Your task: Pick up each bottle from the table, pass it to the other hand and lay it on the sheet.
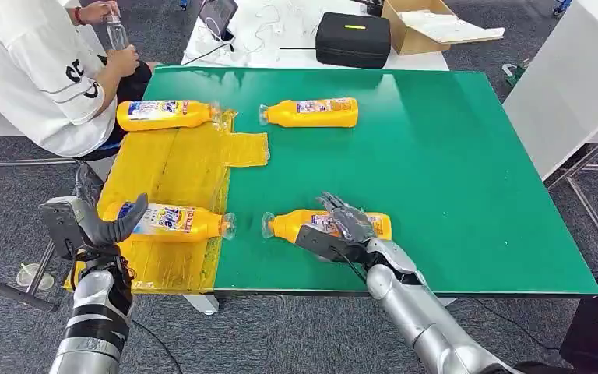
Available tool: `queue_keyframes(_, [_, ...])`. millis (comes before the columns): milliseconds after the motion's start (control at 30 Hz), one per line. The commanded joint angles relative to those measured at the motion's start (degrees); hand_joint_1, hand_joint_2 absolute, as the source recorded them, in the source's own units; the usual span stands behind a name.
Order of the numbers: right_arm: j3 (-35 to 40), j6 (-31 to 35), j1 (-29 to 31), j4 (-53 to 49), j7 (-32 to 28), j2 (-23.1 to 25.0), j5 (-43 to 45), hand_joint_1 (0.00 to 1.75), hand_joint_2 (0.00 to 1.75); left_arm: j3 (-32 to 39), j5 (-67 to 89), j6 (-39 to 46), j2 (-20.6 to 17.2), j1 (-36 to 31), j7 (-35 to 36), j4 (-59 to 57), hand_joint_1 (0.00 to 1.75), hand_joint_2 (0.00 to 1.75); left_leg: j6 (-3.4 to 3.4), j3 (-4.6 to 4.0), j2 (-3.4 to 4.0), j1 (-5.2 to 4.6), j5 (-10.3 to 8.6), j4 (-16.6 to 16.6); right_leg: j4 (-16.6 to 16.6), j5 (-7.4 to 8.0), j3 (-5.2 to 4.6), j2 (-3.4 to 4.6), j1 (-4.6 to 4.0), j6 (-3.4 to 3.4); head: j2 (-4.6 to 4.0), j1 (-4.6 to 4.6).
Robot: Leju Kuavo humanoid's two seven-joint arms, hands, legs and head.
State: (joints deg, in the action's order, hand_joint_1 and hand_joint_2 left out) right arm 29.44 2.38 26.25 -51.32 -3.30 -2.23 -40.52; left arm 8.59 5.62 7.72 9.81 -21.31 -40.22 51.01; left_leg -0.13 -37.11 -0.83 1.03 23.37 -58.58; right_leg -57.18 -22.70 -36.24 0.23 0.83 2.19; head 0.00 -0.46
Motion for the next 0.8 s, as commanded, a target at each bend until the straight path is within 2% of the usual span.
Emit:
queue_keyframes(33, [4.94,-3.65,5.97,9.09,1.70,-3.33,-0.88,0.00,1.75,0.81,0.56,-0.46,-0.05,-3.30,0.22,-8.15,0.00,1.75,0.09,0.30,0.04,-0.02,0.04,0.03,0.07,-0.03,0.32,-0.07,-0.02,-0.08,0.00,0.00])
queue_keyframes(200, [6.63,-5.58,7.08,10.02,1.99,-3.97,-1.13,0.00,1.75,0.84,0.41,-0.96,0.07,-3.95,0.22,-9.50,0.00,1.75,0.04,0.18,-0.03,0.01,0.01,0.02,0.05,-0.02,0.20,-0.09,-0.03,-0.05,0.00,0.00])
queue_keyframes(267, [7.80,-6.72,7.58,10.70,1.97,-4.13,-0.87,0.00,1.75,0.57,0.61,-1.09,0.09,-4.08,0.22,-9.86,0.00,1.75,0.09,0.41,0.01,-0.01,0.08,0.05,0.10,-0.08,0.44,-0.11,-0.04,-0.11,0.00,0.00])
queue_keyframes(300, [8.07,-7.18,7.74,11.02,1.90,-4.21,-0.73,0.00,1.75,0.48,0.67,-1.10,0.13,-4.16,0.22,-10.01,0.00,1.75,0.04,0.20,0.00,0.00,0.03,0.01,0.04,-0.03,0.22,-0.06,-0.02,-0.05,0.00,-0.02])
queue_keyframes(333, [8.96,-8.36,8.18,11.76,1.67,-4.40,-0.51,0.23,1.75,0.46,0.47,-1.45,0.16,-4.42,0.22,-10.52,0.00,1.75,0.07,0.36,0.01,0.00,0.06,0.05,0.08,-0.07,0.38,-0.09,-0.03,-0.09,0.00,0.00])
queue_keyframes(467, [9.18,-8.43,8.26,12.09,1.59,-4.57,-0.37,0.23,1.75,0.49,0.39,-1.38,0.26,-4.55,0.22,-10.66,0.00,1.75,0.04,0.21,-0.06,0.02,0.01,0.02,0.06,-0.03,0.23,-0.13,-0.04,-0.05,0.00,-0.02])
queue_keyframes(500, [9.18,-8.43,8.26,12.09,1.59,-4.57,-0.37,1.15,1.75,0.49,0.39,-1.38,0.26,-4.55,0.22,-10.66,0.00,1.75,0.07,0.32,-0.03,0.03,0.03,0.03,0.09,-0.04,0.35,-0.13,-0.07,-0.08,0.00,0.00])
queue_keyframes(533, [9.83,-9.02,8.48,12.51,1.20,-4.62,0.00,1.64,1.75,0.39,0.46,-1.33,0.20,-4.70,0.22,-10.96,0.00,1.75,0.06,0.26,-0.03,0.02,0.02,0.01,0.06,-0.03,0.28,-0.12,-0.05,-0.06,0.00,0.00])
queue_keyframes(567, [10.65,-9.72,8.68,12.97,1.01,-4.82,0.33,1.75,1.75,0.29,0.43,-1.43,0.19,-4.89,0.22,-11.37,0.00,1.75,0.08,0.36,-0.02,0.01,0.03,0.03,0.08,-0.04,0.38,-0.13,-0.05,-0.08,0.02,0.00])
queue_keyframes(700, [11.86,-10.22,8.27,12.87,-1.54,-5.45,2.94,1.75,1.75,-0.11,0.36,-1.03,0.35,-5.35,0.22,-12.41,0.00,1.75,0.06,0.29,-0.10,0.02,0.00,0.03,0.09,-0.03,0.34,-0.18,-0.05,-0.06,0.00,0.00])
queue_keyframes(800, [9.59,-6.78,5.78,8.77,-4.34,-5.53,6.21,1.75,1.75,-0.53,0.25,-1.06,0.53,-4.99,0.22,-12.05,0.00,1.75,0.07,0.43,-0.12,0.03,0.02,0.07,0.14,-0.06,0.50,-0.22,-0.06,-0.09,0.00,0.00])
